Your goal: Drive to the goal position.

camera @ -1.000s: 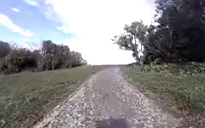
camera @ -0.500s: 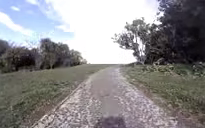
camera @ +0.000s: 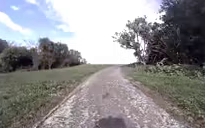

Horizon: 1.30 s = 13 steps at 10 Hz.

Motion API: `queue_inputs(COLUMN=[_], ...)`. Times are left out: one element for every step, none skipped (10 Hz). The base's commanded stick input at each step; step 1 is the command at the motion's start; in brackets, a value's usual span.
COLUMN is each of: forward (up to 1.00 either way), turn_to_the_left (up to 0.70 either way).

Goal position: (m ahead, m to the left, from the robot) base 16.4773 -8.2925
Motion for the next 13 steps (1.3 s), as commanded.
queue_inputs(forward=[0.70,0.70,0.70,0.70,0.70,0.70,0.70,0.70,0.70,0.70,0.70,0.70,0.70], turn_to_the_left=[0.01,0.01,0.01,0.01,0.01,0.01,0.01,0.01,0.01,0.01,0.01,0.01,0.01])
